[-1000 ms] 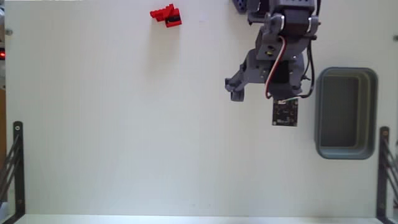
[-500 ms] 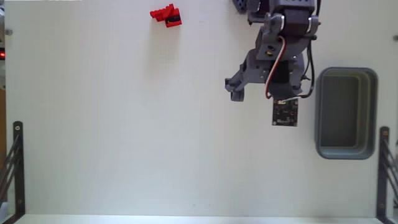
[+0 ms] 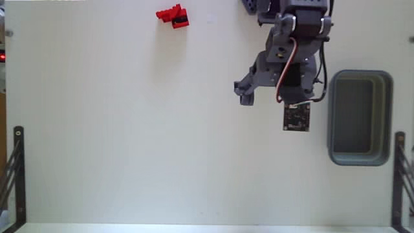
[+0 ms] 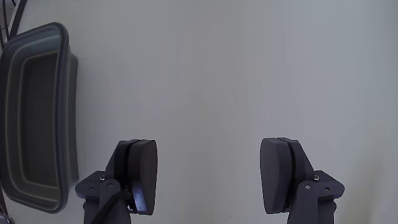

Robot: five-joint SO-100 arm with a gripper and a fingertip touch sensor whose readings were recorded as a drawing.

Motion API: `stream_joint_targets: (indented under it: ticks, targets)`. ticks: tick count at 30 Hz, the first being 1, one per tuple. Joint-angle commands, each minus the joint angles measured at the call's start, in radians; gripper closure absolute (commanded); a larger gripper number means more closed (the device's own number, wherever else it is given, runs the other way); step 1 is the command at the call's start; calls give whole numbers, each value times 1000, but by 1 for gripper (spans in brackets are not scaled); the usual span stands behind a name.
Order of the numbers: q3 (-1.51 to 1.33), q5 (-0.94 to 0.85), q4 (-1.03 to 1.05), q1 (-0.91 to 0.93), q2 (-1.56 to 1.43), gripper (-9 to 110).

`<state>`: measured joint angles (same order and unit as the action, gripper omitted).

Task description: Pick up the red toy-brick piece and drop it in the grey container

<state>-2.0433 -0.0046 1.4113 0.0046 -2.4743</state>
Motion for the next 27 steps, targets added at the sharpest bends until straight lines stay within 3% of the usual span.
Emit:
stream_joint_targets:
  ticks: [1,27]
  targets:
    - [44,5,19,-1,-6,-9]
    - [44,5,19,313,-6,-9]
